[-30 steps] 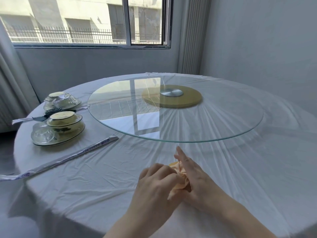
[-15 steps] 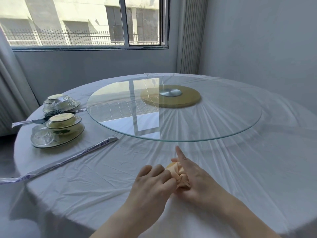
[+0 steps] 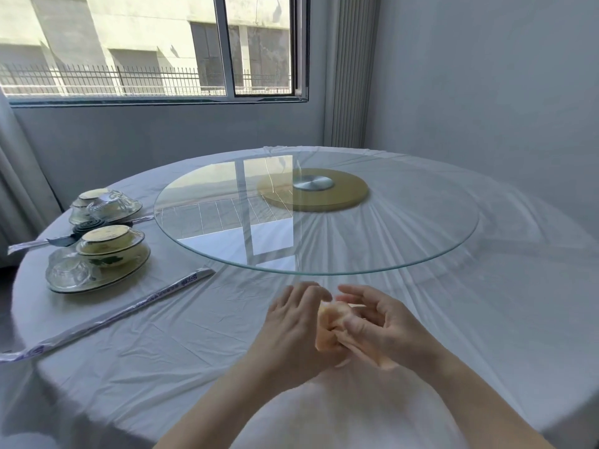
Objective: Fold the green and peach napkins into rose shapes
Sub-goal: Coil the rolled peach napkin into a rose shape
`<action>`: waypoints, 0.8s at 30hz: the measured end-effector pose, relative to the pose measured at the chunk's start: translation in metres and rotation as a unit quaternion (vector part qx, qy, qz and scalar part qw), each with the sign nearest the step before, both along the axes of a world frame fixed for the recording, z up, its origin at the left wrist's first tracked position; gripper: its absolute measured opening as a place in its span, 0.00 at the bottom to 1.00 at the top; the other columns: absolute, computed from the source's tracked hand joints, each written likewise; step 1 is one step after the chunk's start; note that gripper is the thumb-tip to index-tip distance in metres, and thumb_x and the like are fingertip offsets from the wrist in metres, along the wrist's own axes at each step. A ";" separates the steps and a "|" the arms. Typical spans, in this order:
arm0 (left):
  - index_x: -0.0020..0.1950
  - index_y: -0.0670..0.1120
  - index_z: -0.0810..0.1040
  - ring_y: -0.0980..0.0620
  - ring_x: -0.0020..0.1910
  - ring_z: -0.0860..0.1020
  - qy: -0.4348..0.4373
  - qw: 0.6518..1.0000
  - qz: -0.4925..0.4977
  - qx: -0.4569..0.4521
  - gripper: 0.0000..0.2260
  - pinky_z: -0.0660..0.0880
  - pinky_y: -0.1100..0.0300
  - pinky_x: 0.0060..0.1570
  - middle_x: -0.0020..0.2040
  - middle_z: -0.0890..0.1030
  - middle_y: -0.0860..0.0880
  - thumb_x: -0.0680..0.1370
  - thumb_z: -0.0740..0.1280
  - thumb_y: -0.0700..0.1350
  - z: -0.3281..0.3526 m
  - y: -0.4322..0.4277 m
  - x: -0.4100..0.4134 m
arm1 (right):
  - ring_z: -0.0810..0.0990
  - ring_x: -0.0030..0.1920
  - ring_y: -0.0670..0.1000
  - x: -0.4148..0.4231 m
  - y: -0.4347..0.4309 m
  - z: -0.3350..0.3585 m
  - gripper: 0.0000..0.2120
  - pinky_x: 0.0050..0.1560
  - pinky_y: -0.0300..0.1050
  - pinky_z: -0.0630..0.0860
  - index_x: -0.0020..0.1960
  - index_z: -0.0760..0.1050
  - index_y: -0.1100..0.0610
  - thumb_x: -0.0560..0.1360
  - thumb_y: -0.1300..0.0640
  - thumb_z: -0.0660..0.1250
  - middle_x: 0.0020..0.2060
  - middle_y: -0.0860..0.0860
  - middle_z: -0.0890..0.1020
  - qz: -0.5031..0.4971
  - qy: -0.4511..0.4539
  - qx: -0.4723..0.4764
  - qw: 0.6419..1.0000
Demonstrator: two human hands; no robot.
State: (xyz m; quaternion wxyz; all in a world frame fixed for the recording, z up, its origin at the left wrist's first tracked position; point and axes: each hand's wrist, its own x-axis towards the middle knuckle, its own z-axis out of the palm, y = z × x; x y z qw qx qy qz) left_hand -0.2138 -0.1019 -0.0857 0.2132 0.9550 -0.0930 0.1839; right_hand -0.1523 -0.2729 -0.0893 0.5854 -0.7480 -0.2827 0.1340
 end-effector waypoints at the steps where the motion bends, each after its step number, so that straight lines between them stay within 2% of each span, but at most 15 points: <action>1: 0.69 0.52 0.63 0.57 0.65 0.62 0.039 0.999 -0.015 -0.025 0.34 0.55 0.70 0.58 0.64 0.66 0.57 0.67 0.68 0.62 -0.001 0.001 0.003 | 0.81 0.51 0.46 0.004 0.000 0.004 0.17 0.52 0.40 0.77 0.56 0.75 0.48 0.69 0.47 0.67 0.51 0.49 0.81 -0.030 -0.012 -0.015 0.999; 2: 0.73 0.51 0.58 0.57 0.68 0.60 0.088 0.995 -0.028 -0.042 0.36 0.55 0.71 0.59 0.68 0.64 0.56 0.70 0.69 0.59 -0.002 0.001 0.005 | 0.81 0.48 0.49 0.008 0.001 0.008 0.12 0.48 0.41 0.77 0.52 0.77 0.49 0.72 0.45 0.66 0.46 0.50 0.82 -0.069 -0.027 -0.039 0.996; 3: 0.73 0.50 0.57 0.55 0.69 0.62 0.125 0.990 -0.042 -0.054 0.35 0.57 0.69 0.62 0.69 0.65 0.54 0.71 0.69 0.57 -0.003 0.001 0.007 | 0.80 0.44 0.51 0.013 0.002 0.012 0.12 0.47 0.43 0.75 0.47 0.77 0.51 0.75 0.43 0.63 0.41 0.50 0.82 -0.101 -0.042 -0.071 0.991; 4: 0.72 0.50 0.60 0.53 0.67 0.65 0.139 0.987 -0.056 -0.064 0.33 0.62 0.65 0.63 0.67 0.68 0.53 0.72 0.68 0.57 -0.004 0.000 0.008 | 0.79 0.42 0.50 0.016 0.005 0.016 0.15 0.45 0.43 0.74 0.43 0.77 0.51 0.77 0.43 0.58 0.38 0.48 0.80 -0.121 -0.049 -0.104 0.986; 6: 0.64 0.50 0.66 0.52 0.59 0.72 0.151 0.981 -0.078 -0.093 0.24 0.70 0.60 0.57 0.59 0.74 0.52 0.71 0.66 0.56 -0.006 -0.002 0.007 | 0.75 0.40 0.44 0.021 0.011 0.027 0.19 0.41 0.39 0.69 0.40 0.76 0.51 0.79 0.44 0.53 0.36 0.43 0.77 -0.128 -0.039 -0.162 0.978; 9: 0.60 0.49 0.68 0.56 0.56 0.73 0.135 0.981 -0.071 -0.121 0.17 0.66 0.74 0.45 0.56 0.75 0.54 0.74 0.68 0.49 -0.009 -0.005 0.004 | 0.75 0.41 0.44 0.028 0.017 0.042 0.29 0.40 0.39 0.68 0.45 0.78 0.56 0.78 0.38 0.46 0.38 0.44 0.76 -0.107 0.018 -0.271 0.957; 12: 0.59 0.47 0.69 0.58 0.54 0.71 0.102 0.984 -0.074 -0.124 0.15 0.64 0.77 0.44 0.55 0.74 0.54 0.75 0.67 0.48 -0.011 -0.005 0.003 | 0.78 0.41 0.51 0.030 0.012 0.046 0.35 0.36 0.42 0.71 0.49 0.78 0.58 0.75 0.32 0.44 0.41 0.51 0.80 -0.099 0.122 -0.335 0.929; 15: 0.59 0.47 0.69 0.58 0.55 0.69 0.080 0.988 -0.081 -0.100 0.15 0.62 0.78 0.46 0.57 0.74 0.53 0.76 0.67 0.50 -0.015 -0.005 0.004 | 0.81 0.42 0.51 0.028 0.004 0.046 0.27 0.35 0.41 0.76 0.52 0.79 0.58 0.78 0.38 0.52 0.44 0.54 0.81 -0.079 0.185 -0.246 0.948; 17: 0.57 0.46 0.69 0.58 0.53 0.69 0.065 0.990 -0.082 -0.095 0.14 0.63 0.76 0.46 0.55 0.73 0.53 0.76 0.66 0.50 -0.017 -0.005 0.004 | 0.81 0.39 0.50 0.025 0.004 0.044 0.17 0.32 0.39 0.76 0.53 0.78 0.58 0.80 0.47 0.56 0.43 0.55 0.81 -0.083 0.198 -0.151 0.965; 19: 0.54 0.46 0.69 0.56 0.52 0.70 0.062 0.990 -0.079 -0.097 0.13 0.64 0.70 0.45 0.53 0.74 0.52 0.76 0.66 0.50 -0.017 -0.005 0.004 | 0.81 0.37 0.52 0.026 0.003 0.041 0.11 0.34 0.42 0.77 0.54 0.76 0.61 0.81 0.57 0.56 0.40 0.57 0.82 -0.085 0.239 -0.026 0.967; 21: 0.52 0.45 0.69 0.54 0.50 0.70 0.062 0.990 -0.077 -0.097 0.11 0.65 0.64 0.45 0.50 0.73 0.52 0.75 0.66 0.50 -0.019 -0.005 0.004 | 0.82 0.39 0.54 0.027 -0.002 0.039 0.11 0.40 0.45 0.78 0.55 0.75 0.62 0.80 0.66 0.55 0.42 0.60 0.84 -0.073 0.268 0.057 0.959; 24: 0.52 0.46 0.69 0.53 0.51 0.71 0.046 0.990 -0.088 -0.101 0.11 0.68 0.61 0.48 0.50 0.74 0.53 0.75 0.66 0.50 -0.023 -0.004 0.005 | 0.83 0.43 0.53 0.022 -0.013 0.030 0.13 0.44 0.46 0.79 0.54 0.76 0.63 0.78 0.71 0.55 0.46 0.59 0.84 -0.043 0.255 0.071 0.963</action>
